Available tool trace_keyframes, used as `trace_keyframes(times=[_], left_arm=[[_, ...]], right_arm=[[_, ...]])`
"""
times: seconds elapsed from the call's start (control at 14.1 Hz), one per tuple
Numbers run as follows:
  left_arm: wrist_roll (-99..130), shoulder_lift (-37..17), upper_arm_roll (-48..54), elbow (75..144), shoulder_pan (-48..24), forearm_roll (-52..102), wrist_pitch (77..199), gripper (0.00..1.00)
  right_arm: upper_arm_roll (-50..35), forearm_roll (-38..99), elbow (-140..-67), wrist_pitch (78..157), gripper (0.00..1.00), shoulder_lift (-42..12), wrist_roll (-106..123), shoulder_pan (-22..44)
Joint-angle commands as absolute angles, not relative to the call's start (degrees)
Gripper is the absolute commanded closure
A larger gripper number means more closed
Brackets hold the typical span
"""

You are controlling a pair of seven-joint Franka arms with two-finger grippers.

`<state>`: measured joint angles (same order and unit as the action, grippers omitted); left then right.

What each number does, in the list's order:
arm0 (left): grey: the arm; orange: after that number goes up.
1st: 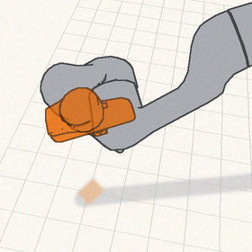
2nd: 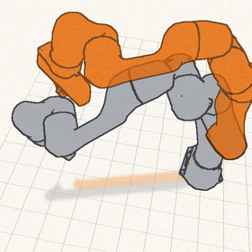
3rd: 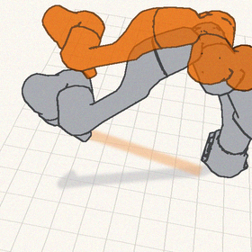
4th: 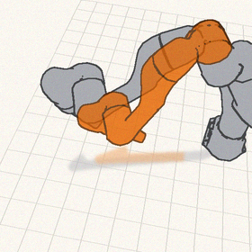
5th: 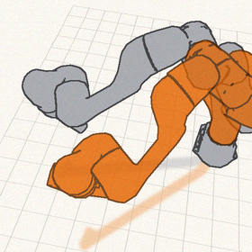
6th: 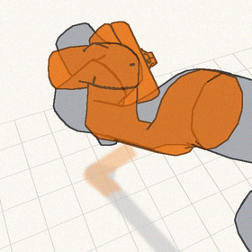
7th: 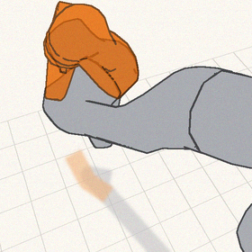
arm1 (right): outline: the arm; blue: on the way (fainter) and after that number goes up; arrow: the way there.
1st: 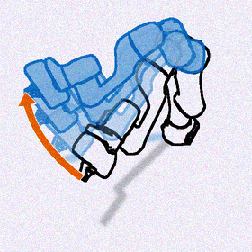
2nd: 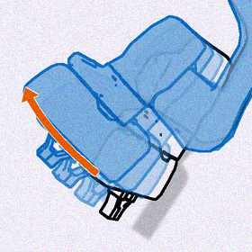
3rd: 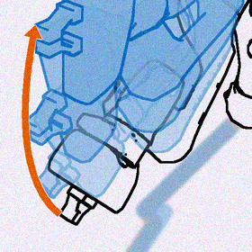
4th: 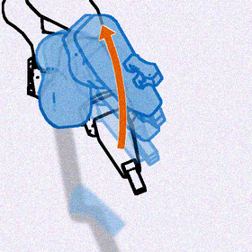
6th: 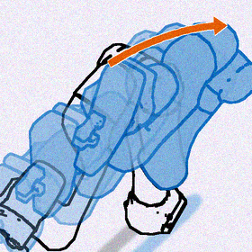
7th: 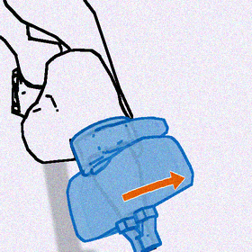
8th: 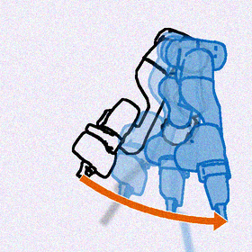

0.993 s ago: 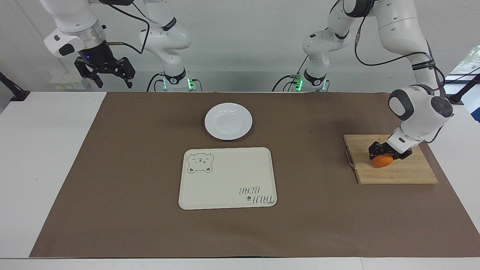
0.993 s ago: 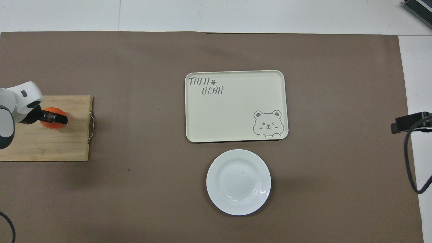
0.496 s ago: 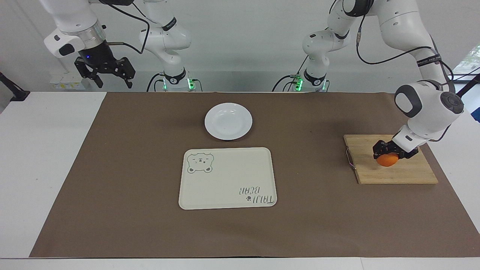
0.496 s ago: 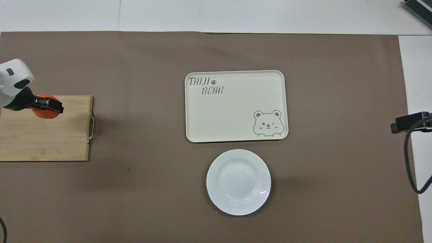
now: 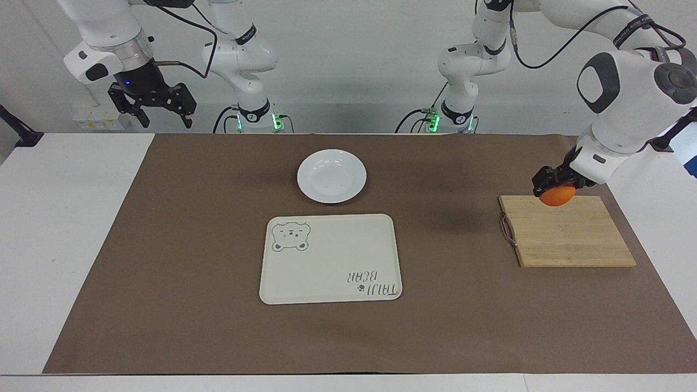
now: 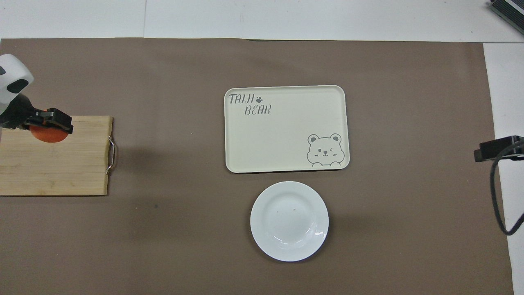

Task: Place orange and plate with both arms
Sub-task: 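Lift the orange with the left gripper and carry it toward the plate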

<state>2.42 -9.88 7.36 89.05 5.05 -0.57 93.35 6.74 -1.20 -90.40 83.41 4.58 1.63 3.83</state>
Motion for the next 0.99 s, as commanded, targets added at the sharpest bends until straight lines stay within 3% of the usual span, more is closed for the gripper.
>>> trace_keyframes(times=[0.0, 0.64, 0.92], left_arm=[[6.7, -8.4, 6.9, 89.3, -0.1, -1.6, 91.7, 1.00], [23.0, -6.2, 7.2, 93.6, -15.0, -1.2, 96.0, 1.00], [30.7, -6.2, 7.3, 98.8, -21.0, -0.8, 101.8, 1.00]], right_arm=[[6.4, -0.4, -89.9, 83.0, 0.00, 4.6, 1.5, 3.3], [6.4, -0.4, -89.9, 83.0, 0.00, 4.6, 1.4, 3.3], [6.4, -0.4, -89.9, 83.0, 0.00, 4.6, 1.4, 3.3]])
